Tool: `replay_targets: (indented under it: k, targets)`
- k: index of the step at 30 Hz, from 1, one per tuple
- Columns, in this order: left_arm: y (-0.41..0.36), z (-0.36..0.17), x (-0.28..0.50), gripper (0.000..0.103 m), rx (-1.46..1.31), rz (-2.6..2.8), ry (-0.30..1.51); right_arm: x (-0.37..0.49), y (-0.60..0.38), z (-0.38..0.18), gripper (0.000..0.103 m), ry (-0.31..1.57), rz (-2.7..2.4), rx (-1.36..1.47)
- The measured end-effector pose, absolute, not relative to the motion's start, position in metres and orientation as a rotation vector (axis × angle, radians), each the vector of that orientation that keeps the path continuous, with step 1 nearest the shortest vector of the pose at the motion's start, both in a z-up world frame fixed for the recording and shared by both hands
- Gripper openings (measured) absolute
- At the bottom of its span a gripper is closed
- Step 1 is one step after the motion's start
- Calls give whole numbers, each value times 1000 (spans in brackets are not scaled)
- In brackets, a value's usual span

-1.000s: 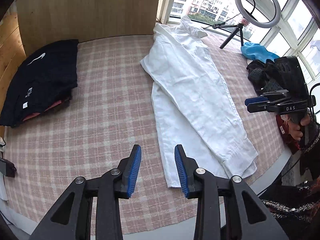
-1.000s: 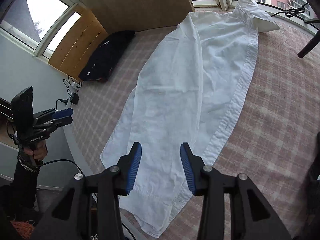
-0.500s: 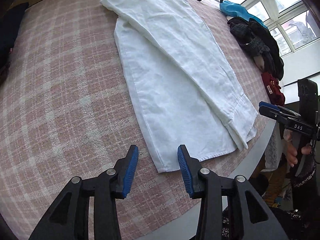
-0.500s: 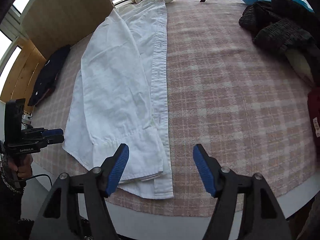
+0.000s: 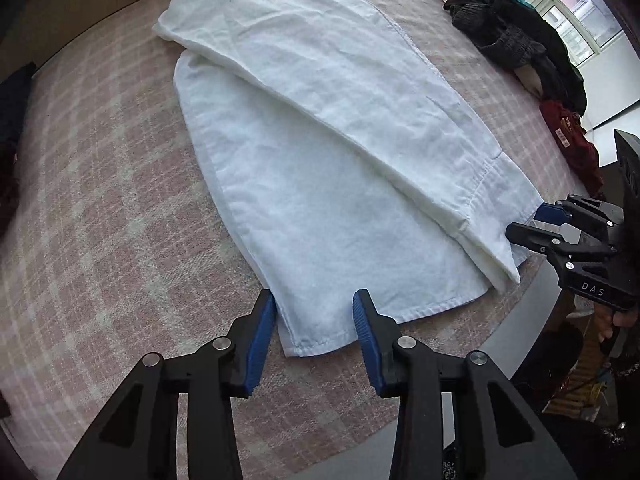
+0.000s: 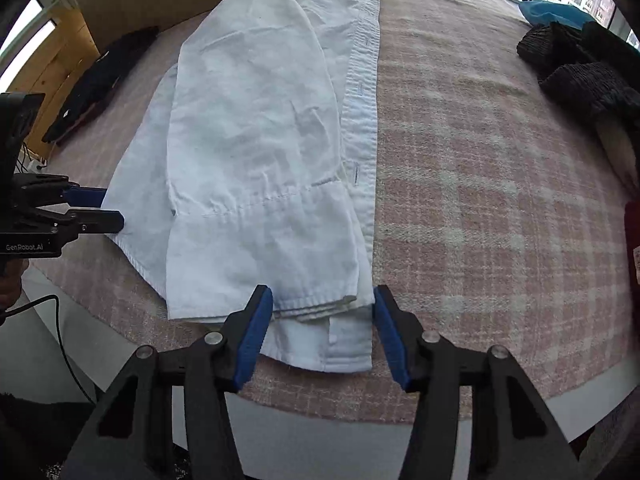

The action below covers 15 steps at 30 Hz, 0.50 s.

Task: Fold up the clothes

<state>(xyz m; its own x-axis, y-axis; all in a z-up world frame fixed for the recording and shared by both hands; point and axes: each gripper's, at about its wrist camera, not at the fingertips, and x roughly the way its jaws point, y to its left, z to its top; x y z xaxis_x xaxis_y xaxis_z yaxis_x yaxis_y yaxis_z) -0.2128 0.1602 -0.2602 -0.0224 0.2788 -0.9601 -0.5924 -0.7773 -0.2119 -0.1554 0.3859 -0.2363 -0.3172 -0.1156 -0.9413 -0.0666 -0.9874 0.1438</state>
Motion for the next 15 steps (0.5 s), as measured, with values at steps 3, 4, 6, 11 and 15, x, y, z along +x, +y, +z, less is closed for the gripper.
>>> replay_targets:
  k: [3, 4, 6, 11, 15]
  targets:
    - [162, -262, -215, 17, -1664, 1841, 256, -161, 395, -238, 24, -321, -2475, 1801]
    - [160, -262, -217, 10, -1671, 1836, 217, -163, 402, -238, 20, -372, -2454, 1796]
    - [155, -259, -223, 6, -1685, 1806, 98, -167, 414, -239, 12, -474, -2409, 1785]
    - [141, -234, -241, 5, -1668, 1731, -162, -185, 442, -228, 9, -727, -2296, 1754]
    - [137, -200, -260, 4, -1601, 1724, -262, -206, 463, -189, 8, -900, -2253, 1618]
